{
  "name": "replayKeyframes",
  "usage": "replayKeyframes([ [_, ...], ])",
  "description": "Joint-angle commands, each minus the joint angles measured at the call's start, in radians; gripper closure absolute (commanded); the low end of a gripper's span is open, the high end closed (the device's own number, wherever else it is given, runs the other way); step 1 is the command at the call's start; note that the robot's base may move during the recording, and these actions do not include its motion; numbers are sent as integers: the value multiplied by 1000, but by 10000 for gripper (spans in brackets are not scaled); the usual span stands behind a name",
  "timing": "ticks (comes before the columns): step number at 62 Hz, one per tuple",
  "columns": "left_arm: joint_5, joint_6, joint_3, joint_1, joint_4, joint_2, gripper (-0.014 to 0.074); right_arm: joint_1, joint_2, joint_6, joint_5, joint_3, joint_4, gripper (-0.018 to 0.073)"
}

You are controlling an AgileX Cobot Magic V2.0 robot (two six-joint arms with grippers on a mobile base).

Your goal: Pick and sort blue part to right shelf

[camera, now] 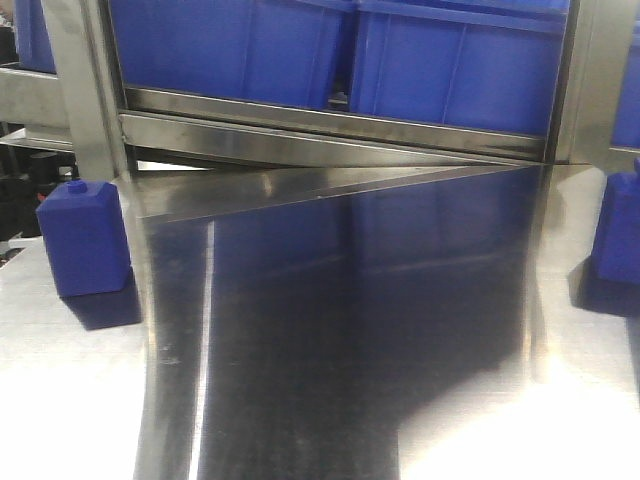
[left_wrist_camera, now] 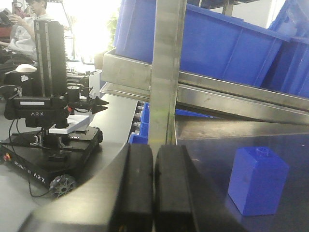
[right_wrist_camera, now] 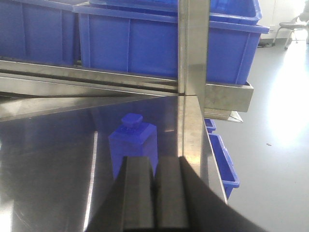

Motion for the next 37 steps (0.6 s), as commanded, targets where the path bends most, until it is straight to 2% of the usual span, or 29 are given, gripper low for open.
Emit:
replayKeyframes([
  [1, -83, 1, 25, -4, 0, -19, 473, -4, -21, -5, -90, -22, 1, 525],
  [37, -90, 1, 25, -4, -3, -19, 473, -4, -21, -5, -90, -22, 1, 525],
])
